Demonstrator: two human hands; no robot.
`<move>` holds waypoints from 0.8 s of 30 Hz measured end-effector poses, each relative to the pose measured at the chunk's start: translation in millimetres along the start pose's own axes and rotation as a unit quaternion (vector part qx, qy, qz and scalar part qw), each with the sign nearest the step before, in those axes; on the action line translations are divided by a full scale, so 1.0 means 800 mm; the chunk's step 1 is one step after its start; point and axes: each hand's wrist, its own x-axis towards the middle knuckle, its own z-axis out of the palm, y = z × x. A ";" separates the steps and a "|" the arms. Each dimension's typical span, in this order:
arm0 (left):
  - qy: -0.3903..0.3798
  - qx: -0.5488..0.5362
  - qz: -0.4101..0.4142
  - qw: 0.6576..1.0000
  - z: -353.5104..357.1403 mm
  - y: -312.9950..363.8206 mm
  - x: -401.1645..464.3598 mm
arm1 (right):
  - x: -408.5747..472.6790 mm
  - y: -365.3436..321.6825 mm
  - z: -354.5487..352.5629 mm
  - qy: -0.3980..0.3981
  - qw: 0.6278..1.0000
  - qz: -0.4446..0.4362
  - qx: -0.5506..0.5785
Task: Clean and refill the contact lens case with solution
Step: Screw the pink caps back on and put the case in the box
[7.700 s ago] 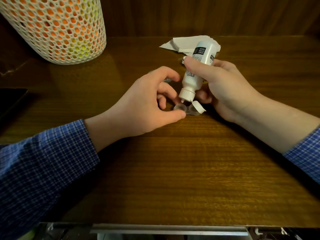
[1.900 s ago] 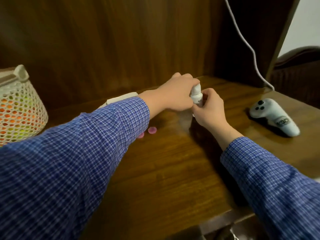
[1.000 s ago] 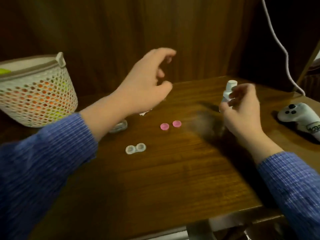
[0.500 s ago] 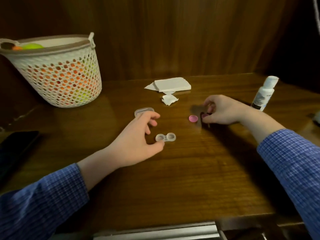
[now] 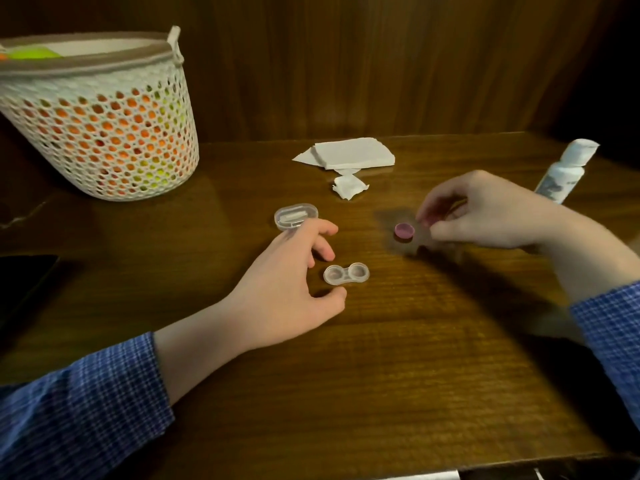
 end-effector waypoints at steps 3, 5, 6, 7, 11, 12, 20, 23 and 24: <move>0.002 -0.008 0.002 1.000 0.000 0.002 0.000 | -0.007 -0.001 0.009 -0.033 0.989 -0.059 0.130; 0.003 -0.013 0.001 1.000 -0.001 0.002 0.001 | -0.006 0.002 0.016 -0.046 0.974 -0.085 0.204; 0.002 -0.018 -0.001 1.000 -0.002 0.003 0.001 | -0.006 0.003 0.020 -0.048 0.966 -0.089 0.240; 0.001 -0.024 -0.003 1.000 -0.002 0.003 0.001 | -0.007 0.003 0.025 -0.048 0.957 -0.085 0.274; 0.002 -0.050 -0.016 0.999 -0.003 -0.001 0.003 | -0.004 -0.005 0.049 -0.022 0.934 -0.095 0.345; 0.001 -0.055 -0.019 0.998 -0.003 -0.001 0.004 | -0.003 -0.009 0.056 -0.013 0.932 -0.108 0.346; 0.004 -0.058 -0.013 0.998 -0.004 0.003 0.005 | -0.010 -0.027 0.095 0.027 0.943 -0.166 0.289; 0.009 -0.049 -0.005 0.999 -0.004 0.006 0.004 | -0.013 -0.032 0.098 0.017 0.958 -0.182 0.222; 0.011 -0.046 -0.001 0.999 -0.004 0.006 0.004 | -0.015 -0.034 0.098 0.015 0.961 -0.183 0.206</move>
